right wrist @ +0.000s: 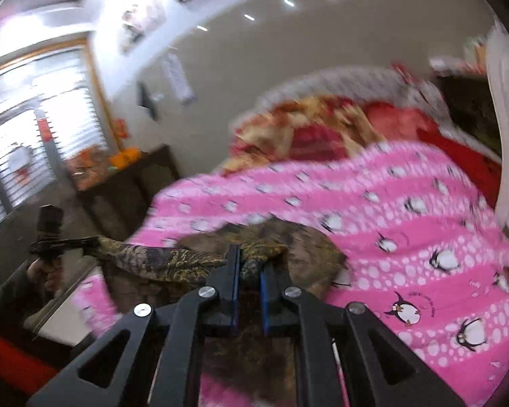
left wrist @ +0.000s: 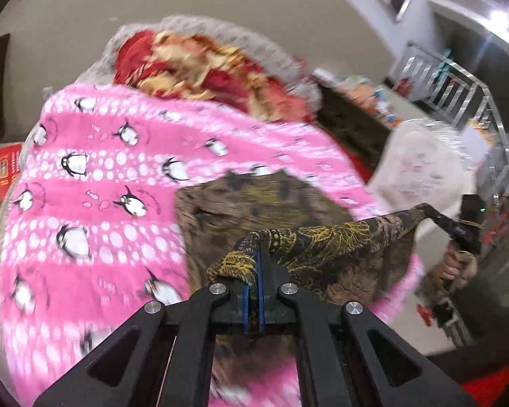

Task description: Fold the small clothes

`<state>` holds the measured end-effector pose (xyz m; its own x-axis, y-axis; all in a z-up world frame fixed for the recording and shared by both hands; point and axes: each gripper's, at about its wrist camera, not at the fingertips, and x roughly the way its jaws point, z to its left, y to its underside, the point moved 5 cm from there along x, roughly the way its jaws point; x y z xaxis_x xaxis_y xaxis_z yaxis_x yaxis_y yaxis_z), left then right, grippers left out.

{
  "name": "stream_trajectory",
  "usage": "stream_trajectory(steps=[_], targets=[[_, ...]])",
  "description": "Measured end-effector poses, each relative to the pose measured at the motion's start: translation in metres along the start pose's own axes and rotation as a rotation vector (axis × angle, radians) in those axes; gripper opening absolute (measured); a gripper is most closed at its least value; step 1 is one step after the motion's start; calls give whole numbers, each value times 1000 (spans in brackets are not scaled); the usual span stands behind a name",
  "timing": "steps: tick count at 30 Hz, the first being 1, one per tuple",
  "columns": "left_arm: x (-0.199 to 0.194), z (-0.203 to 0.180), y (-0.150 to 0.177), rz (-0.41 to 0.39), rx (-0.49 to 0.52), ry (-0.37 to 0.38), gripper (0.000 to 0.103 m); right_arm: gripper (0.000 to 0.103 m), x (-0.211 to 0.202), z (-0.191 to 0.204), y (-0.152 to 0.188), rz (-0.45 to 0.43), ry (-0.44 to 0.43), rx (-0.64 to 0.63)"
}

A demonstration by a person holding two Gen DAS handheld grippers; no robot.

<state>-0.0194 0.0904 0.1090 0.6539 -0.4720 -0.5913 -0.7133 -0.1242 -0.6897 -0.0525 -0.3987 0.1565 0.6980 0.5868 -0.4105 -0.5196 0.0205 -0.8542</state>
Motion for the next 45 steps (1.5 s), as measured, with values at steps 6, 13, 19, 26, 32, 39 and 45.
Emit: stream_trajectory(steps=[6,13,19,26,32,39,45], targets=[[101,42,-29,106,25,-94,0,9,112,-74,-1,140,200,140],[158,73,-29,193,13,-152,0,10,188,-121,7,255,307,185],[169,85,-16,238,-42,-145,0,14,220,-145,35,348,289,259],[130,79,-31,151,-38,-237,9,31,171,-131,11,223,251,253],[116,24,-29,73,8,-183,9,33,167,-81,4,304,248,64],[208,-11,17,307,152,-229,9,40,250,-80,46,618,360,-27],[226,33,-50,170,23,-388,9,49,282,-90,-12,436,399,-33]])
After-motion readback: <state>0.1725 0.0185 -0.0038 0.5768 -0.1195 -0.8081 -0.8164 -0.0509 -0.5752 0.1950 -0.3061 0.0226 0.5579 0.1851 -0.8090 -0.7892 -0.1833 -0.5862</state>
